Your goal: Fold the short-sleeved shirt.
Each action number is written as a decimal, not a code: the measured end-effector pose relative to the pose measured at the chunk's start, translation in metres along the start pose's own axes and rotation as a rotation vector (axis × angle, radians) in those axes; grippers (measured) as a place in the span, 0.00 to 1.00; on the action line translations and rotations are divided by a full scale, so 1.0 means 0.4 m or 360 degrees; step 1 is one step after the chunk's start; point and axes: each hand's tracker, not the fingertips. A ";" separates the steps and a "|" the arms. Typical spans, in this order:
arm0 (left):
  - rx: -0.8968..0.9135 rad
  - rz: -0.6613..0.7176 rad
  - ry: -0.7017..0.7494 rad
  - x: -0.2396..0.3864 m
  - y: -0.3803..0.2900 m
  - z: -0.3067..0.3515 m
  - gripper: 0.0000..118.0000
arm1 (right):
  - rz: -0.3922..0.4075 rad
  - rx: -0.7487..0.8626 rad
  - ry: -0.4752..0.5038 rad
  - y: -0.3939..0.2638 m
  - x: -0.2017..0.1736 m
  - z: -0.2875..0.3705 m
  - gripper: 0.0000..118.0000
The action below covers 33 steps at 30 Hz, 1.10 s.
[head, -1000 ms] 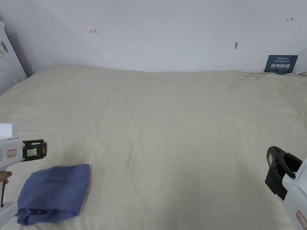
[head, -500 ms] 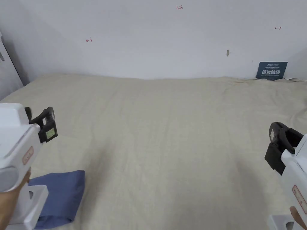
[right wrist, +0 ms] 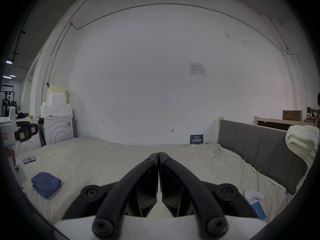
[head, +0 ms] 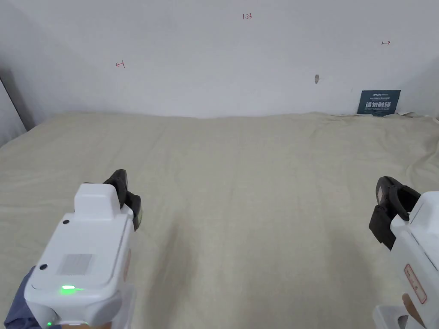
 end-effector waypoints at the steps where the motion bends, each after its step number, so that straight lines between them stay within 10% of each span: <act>1: 0.0013 0.0003 0.0002 0.017 -0.011 0.007 0.00 | -0.0004 0.0000 -0.0001 -0.005 -0.001 0.001 0.01; 33: 0.0059 -0.0005 -0.0081 0.120 -0.094 0.048 0.00 | 0.0053 -0.0011 -0.0054 -0.053 -0.028 0.029 0.01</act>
